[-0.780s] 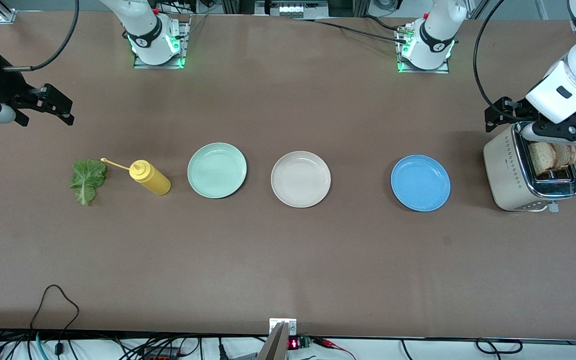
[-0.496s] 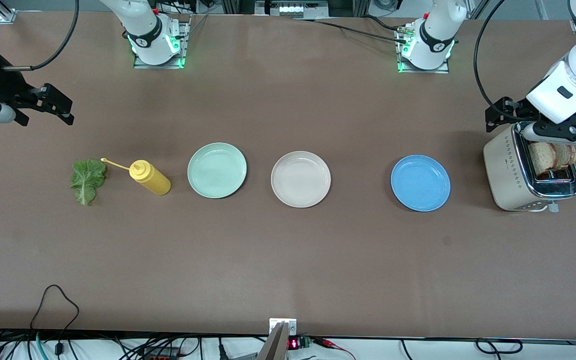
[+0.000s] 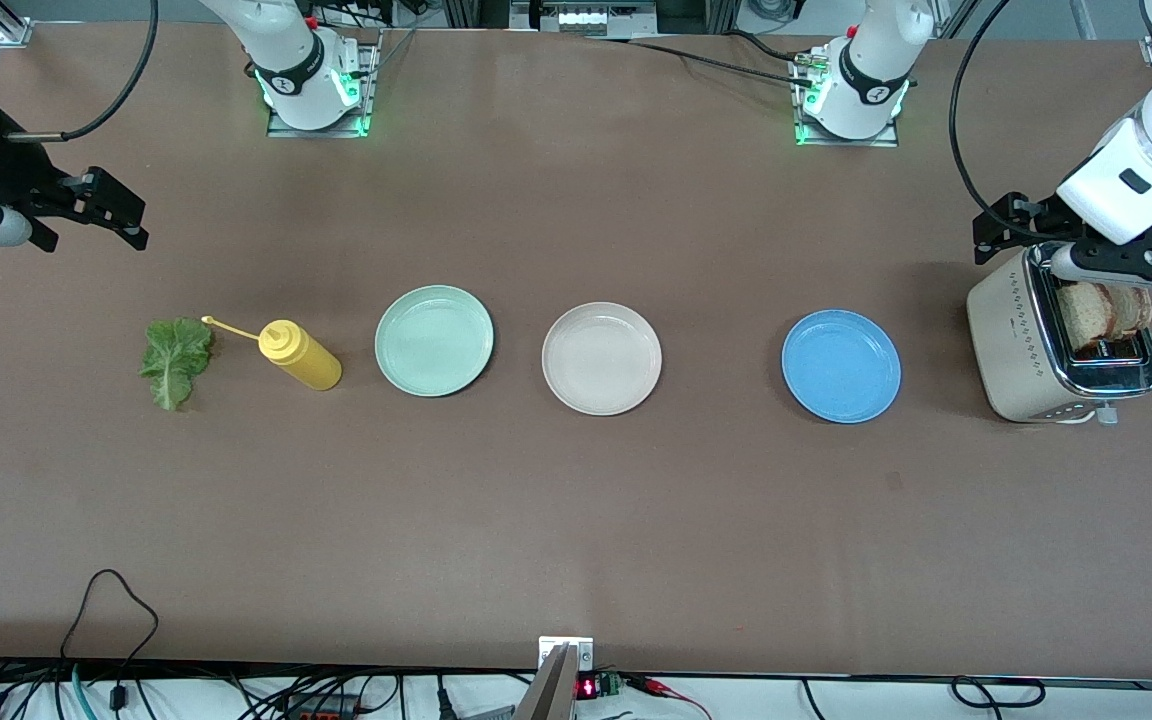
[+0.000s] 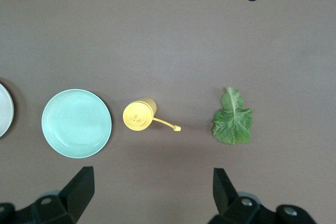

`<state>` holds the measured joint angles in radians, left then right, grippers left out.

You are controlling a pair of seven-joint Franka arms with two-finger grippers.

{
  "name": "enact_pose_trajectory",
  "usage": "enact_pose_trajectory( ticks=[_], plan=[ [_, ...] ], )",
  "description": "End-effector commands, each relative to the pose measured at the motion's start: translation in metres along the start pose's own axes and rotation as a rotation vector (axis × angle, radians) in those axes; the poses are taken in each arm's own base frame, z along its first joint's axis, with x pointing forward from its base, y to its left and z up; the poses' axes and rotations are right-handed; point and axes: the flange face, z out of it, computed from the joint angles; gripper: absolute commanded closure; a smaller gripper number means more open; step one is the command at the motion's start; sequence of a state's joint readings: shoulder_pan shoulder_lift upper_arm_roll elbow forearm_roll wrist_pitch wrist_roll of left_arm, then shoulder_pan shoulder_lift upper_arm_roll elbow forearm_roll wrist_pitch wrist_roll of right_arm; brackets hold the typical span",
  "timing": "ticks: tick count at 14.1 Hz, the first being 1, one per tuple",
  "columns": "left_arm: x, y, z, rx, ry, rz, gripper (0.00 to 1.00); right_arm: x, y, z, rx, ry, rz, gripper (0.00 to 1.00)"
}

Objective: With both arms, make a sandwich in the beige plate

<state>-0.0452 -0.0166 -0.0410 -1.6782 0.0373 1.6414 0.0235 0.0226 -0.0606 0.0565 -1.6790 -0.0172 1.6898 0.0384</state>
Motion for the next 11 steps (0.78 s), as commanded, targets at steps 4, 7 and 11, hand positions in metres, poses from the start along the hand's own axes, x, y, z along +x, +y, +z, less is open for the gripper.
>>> enact_pose_trajectory(
  ticks=[4,7,11],
  plan=[
    [0.0033,-0.0018,-0.0049,0.009,-0.012,0.019,0.0,-0.0072,-0.0027,-0.0026,-0.012,-0.003,0.011,0.0],
    [0.0032,-0.0018,-0.0048,0.009,-0.014,0.019,0.0,-0.0072,-0.0025,-0.0027,-0.013,-0.003,0.01,0.0],
    [0.0032,-0.0017,-0.0048,0.008,-0.014,0.019,0.0,-0.0071,-0.0019,-0.0026,-0.012,-0.003,0.011,0.0]
  ],
)
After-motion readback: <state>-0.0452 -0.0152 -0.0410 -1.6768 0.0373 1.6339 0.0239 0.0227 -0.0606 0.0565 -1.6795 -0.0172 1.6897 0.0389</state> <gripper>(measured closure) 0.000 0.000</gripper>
